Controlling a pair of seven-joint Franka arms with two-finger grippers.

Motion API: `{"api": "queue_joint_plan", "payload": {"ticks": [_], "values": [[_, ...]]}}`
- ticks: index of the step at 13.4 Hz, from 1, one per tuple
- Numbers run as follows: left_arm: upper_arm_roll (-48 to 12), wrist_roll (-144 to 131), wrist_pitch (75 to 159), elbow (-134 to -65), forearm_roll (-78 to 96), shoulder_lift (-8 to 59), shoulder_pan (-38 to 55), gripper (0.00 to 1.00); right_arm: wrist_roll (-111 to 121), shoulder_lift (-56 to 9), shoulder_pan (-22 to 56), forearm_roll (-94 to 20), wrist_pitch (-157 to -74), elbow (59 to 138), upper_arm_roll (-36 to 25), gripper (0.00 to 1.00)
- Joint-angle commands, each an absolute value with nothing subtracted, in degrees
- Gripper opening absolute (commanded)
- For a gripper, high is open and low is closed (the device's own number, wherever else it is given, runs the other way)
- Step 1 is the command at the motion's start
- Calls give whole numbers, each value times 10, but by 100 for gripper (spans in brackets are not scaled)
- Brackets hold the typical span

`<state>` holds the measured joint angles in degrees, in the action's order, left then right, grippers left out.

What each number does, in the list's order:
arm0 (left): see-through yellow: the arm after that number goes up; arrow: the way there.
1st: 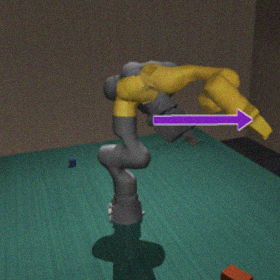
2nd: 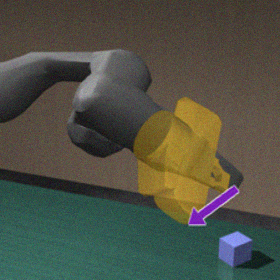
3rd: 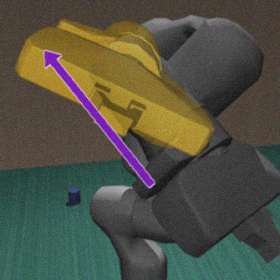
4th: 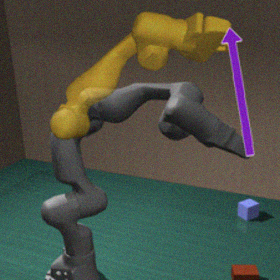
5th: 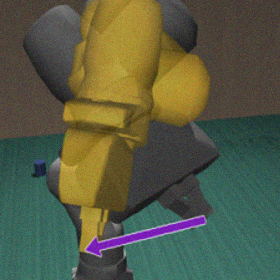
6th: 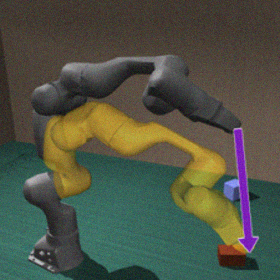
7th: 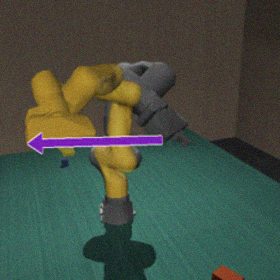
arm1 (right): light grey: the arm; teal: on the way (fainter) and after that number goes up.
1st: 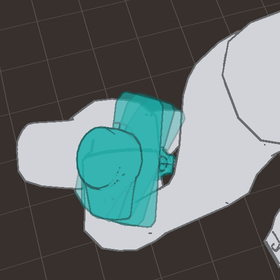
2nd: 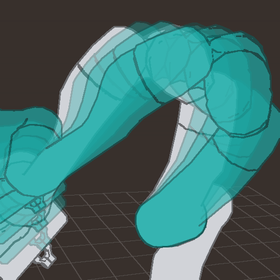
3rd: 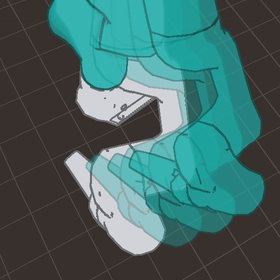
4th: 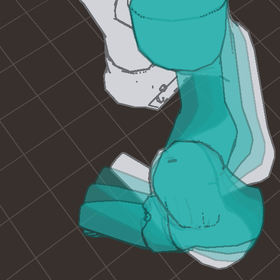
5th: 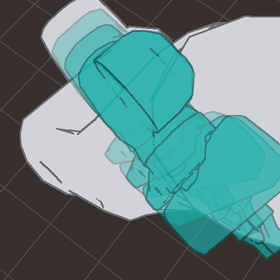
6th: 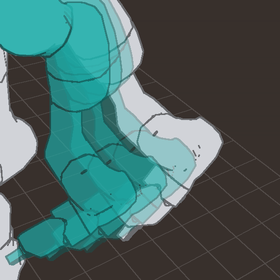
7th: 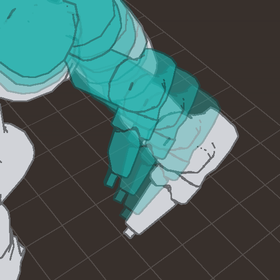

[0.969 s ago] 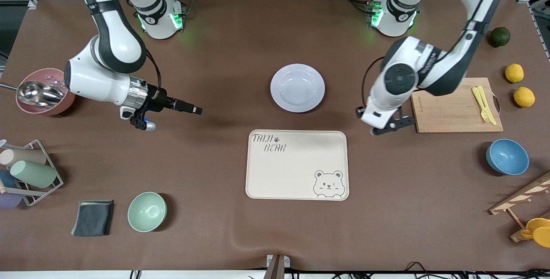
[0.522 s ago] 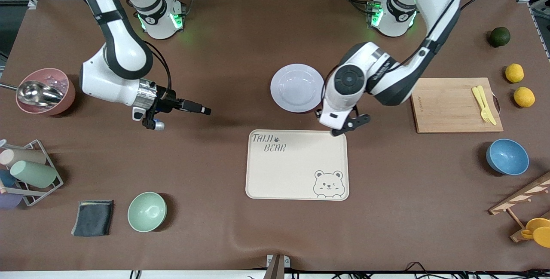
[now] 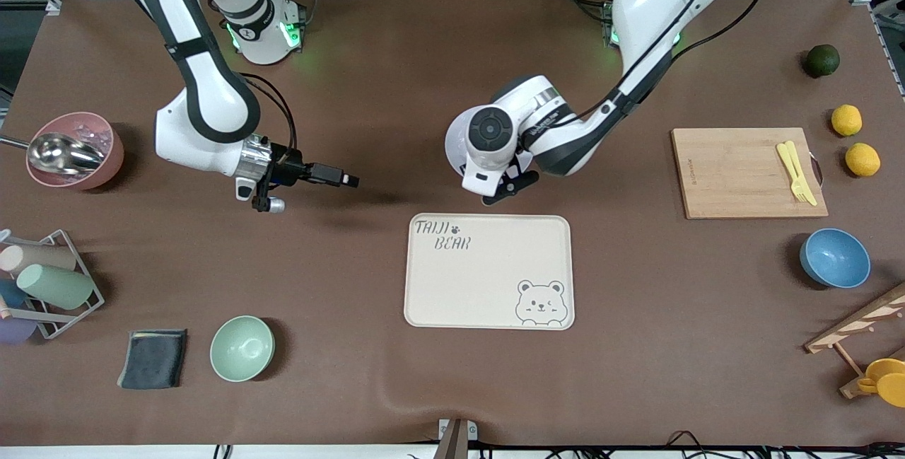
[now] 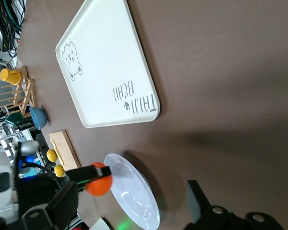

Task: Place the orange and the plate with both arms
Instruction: 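Carry the orange toward the white plate while the right gripper approaches, then lower the orange onto the white plate and open the left gripper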

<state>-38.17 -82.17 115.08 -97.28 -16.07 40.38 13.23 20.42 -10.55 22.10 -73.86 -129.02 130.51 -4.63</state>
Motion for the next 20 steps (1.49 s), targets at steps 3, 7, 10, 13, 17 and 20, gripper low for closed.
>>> {"api": "queue_joint_plan", "payload": {"ticks": [3, 7, 10, 13, 17, 20], "values": [[-377, -878, 1134, -957, -156, 432, 178, 2, 264, -98, 238, -761, -1298, 1325, -51, 100], [-377, -892, 1133, -963, -156, 439, 183, 7, 310, -98, 238, -799, -1302, 1338, -51, 100], [-377, -901, 1119, -977, -156, 439, 186, 13, 310, -98, 248, -799, -1317, 1338, -51, 100], [-377, -902, 1114, -983, -156, 438, 188, 72, 310, -100, 250, -799, -1318, 1338, -51, 100], [-381, -897, 1079, -975, -157, 416, 183, 100, 311, -101, 250, -800, -1319, 1337, -51, 100], [-382, -892, 1062, -969, -156, 349, 174, 100, 311, -103, 255, -809, -1327, 1337, -50, 100]]}}
